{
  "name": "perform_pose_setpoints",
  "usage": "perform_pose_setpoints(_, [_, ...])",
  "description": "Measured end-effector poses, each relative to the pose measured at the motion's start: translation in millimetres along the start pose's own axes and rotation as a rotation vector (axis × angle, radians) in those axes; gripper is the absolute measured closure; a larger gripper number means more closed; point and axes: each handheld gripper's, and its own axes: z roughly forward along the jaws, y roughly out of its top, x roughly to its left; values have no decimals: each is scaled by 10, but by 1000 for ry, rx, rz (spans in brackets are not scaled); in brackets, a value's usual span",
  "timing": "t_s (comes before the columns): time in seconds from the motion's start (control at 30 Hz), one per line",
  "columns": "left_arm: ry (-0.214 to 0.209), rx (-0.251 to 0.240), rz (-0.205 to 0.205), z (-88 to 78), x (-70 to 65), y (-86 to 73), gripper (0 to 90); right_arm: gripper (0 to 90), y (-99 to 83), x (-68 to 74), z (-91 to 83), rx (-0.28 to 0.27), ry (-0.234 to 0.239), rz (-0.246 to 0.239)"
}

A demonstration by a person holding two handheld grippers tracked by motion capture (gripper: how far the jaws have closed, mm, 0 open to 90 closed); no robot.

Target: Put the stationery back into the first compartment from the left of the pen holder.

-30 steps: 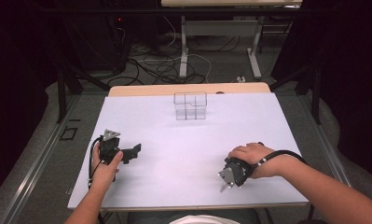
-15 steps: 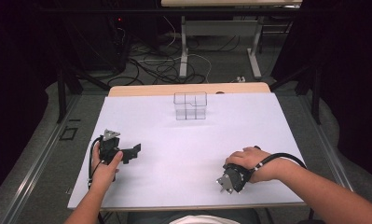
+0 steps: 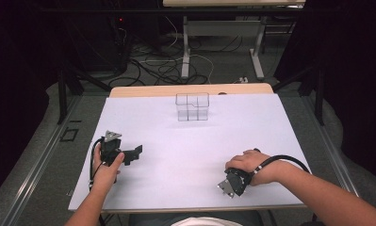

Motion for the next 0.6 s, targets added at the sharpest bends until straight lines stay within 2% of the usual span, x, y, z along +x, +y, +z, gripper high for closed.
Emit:
perform_pose_setpoints(0.13, [-1,0,0,3,3,0,1,794,-4,-6,-3,4,14,-14])
perform_pose_setpoints(0.2, [-1,0,-1,3,3,-1,1,795,-11,-1,23,-31,7,-15])
perform_pose_setpoints(0.3, [2,2,-2,3,4,0,1,796,-4,-4,6,-9,7,-17])
perform_pose_setpoints(0.5, [-1,1,-4,5,4,-2,1,797,13,-26,-14,-21,-22,1])
perform_pose_setpoints(0.57, [0,0,-2,7,2,-2,1,797,20,-45,-28,-5,-38,4])
perform_pose_setpoints(0.6, [0,1,-1,7,2,-2,1,796,19,-47,-27,-4,-46,22])
